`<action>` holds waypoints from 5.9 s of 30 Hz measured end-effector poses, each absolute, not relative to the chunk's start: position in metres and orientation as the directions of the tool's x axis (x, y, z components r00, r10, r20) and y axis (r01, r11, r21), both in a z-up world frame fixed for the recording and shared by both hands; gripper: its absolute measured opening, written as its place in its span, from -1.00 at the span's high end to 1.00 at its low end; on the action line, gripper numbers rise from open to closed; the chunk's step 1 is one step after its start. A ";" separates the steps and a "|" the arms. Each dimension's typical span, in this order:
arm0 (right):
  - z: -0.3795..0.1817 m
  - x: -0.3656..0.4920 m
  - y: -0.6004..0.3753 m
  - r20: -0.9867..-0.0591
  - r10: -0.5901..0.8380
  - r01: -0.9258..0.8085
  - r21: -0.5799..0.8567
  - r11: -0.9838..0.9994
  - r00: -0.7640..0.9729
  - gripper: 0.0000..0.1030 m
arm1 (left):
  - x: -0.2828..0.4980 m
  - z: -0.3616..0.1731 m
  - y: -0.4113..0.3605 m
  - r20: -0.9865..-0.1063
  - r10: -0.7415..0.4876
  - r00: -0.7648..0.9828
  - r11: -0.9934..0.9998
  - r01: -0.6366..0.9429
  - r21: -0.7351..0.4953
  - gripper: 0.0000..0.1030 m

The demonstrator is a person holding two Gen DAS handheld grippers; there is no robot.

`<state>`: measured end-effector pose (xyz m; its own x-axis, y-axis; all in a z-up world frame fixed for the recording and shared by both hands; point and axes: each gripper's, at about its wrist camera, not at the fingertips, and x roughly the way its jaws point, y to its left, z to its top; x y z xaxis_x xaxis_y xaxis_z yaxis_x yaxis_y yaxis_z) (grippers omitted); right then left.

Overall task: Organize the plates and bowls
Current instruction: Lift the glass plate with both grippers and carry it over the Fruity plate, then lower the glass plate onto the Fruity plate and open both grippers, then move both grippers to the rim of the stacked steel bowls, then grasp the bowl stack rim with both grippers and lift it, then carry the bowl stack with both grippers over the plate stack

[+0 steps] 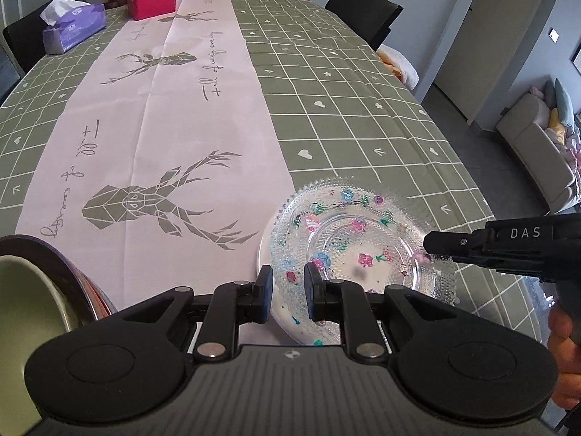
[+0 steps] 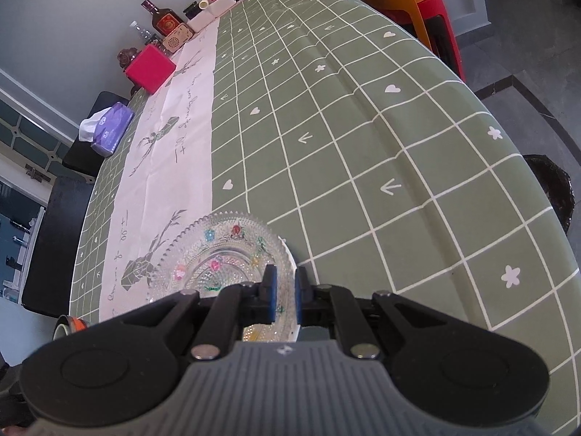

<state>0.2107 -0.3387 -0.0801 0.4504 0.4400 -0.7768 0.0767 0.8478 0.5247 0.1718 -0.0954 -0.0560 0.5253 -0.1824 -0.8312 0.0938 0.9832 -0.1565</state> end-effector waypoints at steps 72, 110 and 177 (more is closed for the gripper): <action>0.037 0.168 -0.198 -0.732 0.520 -0.358 0.388 0.849 0.440 -0.49 | 0.106 0.056 0.018 -0.725 -0.203 0.658 0.969 0.244 -0.050 -0.62; -0.073 0.203 -0.094 -0.866 0.499 -0.273 0.483 0.832 -0.012 -0.37 | 0.136 -0.071 0.137 -0.821 -0.485 0.302 0.837 -0.113 -0.535 -0.40; -0.028 0.200 -0.231 -0.690 0.683 0.040 0.710 0.703 0.238 0.00 | 0.174 -0.015 0.040 -0.755 -0.495 0.430 0.796 -0.124 -0.593 -0.16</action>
<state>0.2004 -0.2312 -0.0278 0.2383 0.6833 -0.6902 0.0396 0.7032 0.7098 0.1740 0.0400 -0.0148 0.4302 -0.4952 -0.7548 -0.1239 0.7958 -0.5928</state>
